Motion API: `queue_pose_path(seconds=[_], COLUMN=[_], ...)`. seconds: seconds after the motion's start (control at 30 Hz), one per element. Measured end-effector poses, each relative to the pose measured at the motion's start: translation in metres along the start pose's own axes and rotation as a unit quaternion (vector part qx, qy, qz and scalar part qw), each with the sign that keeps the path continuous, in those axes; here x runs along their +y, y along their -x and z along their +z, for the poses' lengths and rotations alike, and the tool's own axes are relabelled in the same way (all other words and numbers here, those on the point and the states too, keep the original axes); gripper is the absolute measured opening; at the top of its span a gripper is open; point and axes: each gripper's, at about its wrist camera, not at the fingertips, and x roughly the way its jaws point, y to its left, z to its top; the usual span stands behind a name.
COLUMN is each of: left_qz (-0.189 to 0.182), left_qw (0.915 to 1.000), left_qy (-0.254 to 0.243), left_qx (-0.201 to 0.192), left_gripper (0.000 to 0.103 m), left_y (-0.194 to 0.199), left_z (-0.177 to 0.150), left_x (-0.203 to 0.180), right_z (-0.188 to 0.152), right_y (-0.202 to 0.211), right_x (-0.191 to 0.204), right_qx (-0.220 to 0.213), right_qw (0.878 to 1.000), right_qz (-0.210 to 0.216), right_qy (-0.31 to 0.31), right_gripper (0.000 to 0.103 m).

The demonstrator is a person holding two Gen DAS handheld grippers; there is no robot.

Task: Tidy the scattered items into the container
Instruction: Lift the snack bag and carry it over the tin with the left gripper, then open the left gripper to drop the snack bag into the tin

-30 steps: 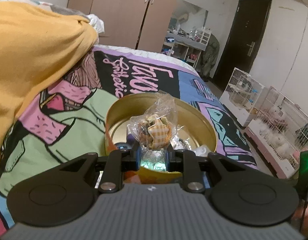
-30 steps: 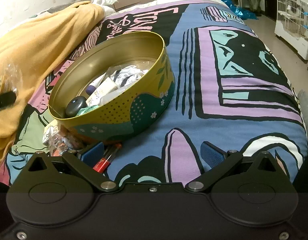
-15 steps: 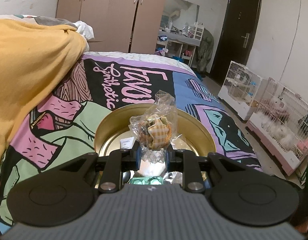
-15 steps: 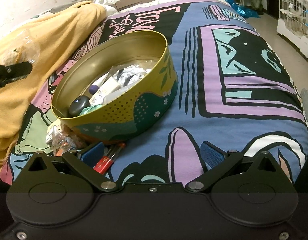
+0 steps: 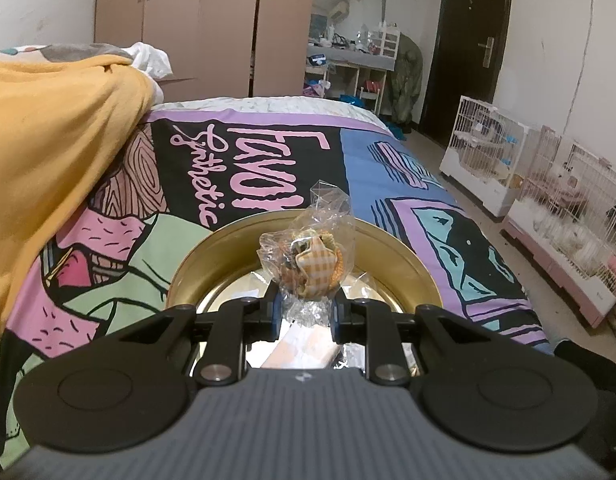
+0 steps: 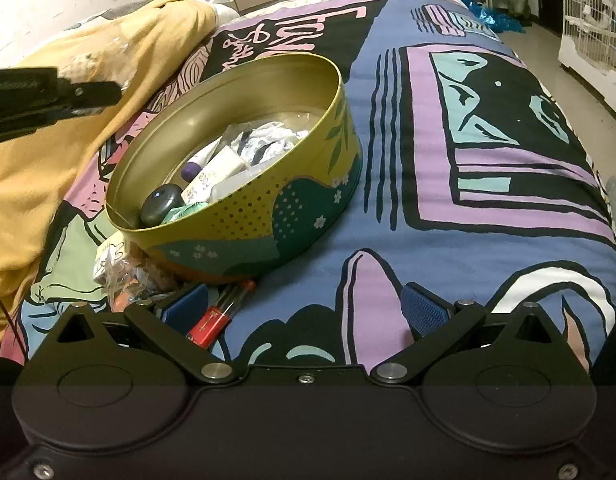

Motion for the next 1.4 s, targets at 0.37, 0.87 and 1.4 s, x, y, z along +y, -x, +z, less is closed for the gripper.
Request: queue_pose_path(seconds=[0.37, 0.87, 1.4], left_qz=[0.015, 0.027, 0.032], left_qw=[0.9996, 0.9992, 0.9983], left_qy=[-0.019, 0.002, 0.021], left_qx=[0.012, 0.029, 0.045], left_gripper=[0.025, 0.069, 0.09], left_y=[-0.023, -0.036, -0.001], left_z=[0.019, 0.033, -0.025], left_x=[-0.006, 0.004, 0.045], right_z=[0.0, 0.001, 0.001], right_y=[-0.002, -0.005, -0.005], right_x=[0.001, 0.0, -0.001], right_qx=[0.002, 0.008, 0.008], right_qw=[1.0, 1.0, 1.0], right_qz=[-0.002, -0.003, -0.005], right_qy=[0.004, 0.005, 0.003], right_gripper=[0.103, 0.103, 0.103])
